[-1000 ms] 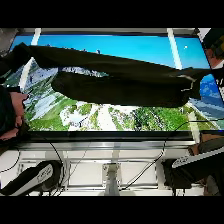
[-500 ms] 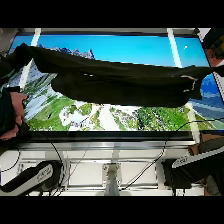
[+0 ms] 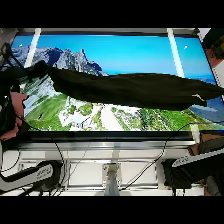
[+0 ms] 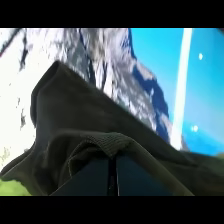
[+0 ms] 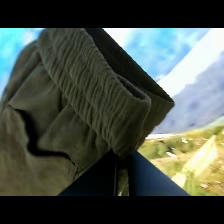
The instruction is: Fold the clothes and pants, and hang the long-sleeved shirts on hangers.
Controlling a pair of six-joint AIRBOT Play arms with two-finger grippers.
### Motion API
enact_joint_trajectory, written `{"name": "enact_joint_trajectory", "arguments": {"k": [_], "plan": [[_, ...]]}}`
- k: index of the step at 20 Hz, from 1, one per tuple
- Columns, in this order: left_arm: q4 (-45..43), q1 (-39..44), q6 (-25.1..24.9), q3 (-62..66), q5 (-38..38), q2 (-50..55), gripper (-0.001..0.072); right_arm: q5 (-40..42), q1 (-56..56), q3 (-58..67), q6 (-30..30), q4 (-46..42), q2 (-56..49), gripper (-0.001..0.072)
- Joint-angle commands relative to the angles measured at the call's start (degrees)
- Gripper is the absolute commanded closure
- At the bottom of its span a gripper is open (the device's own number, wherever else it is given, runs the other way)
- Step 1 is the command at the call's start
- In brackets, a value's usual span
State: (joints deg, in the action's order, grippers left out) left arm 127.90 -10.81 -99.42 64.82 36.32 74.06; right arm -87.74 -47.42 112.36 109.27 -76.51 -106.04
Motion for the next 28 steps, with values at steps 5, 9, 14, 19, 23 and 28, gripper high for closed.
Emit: {"name": "enact_joint_trajectory", "arguments": {"k": [5, 9, 14, 19, 23, 28], "plan": [[6.1, 0.8, 0.0, 4.0, -4.6, 2.6, 0.0703, 2.8, 1.0, 0.0, 0.2, 4.7, 0.0, 0.0678], [6.3, 3.3, 0.1, 15.1, -11.1, 4.7, 0.0704, 11.0, 2.8, 0.0, 1.3, 11.6, 0.0, 0.0679], [6.1, 4.0, 0.1, 24.4, -9.9, 11.0, 0.0703, 20.4, 6.1, 0.0, 1.2, 13.6, -0.1, 0.0679], [-1.6, 3.5, 0.0, 24.1, 9.0, 16.8, 0.0703, 16.4, 7.5, 0.0, -1.1, 11.0, -0.5, 0.0679], [-4.5, 2.8, 0.0, 23.1, 16.2, 19.2, 0.0704, 8.2, 5.2, 0.0, -2.3, 8.8, -0.4, 0.0680], [-4.5, -0.4, -0.5, 23.1, 22.8, 17.9, 0.0703, 1.6, -1.0, 0.0, -7.0, 8.8, -0.2, 0.0680]]}}
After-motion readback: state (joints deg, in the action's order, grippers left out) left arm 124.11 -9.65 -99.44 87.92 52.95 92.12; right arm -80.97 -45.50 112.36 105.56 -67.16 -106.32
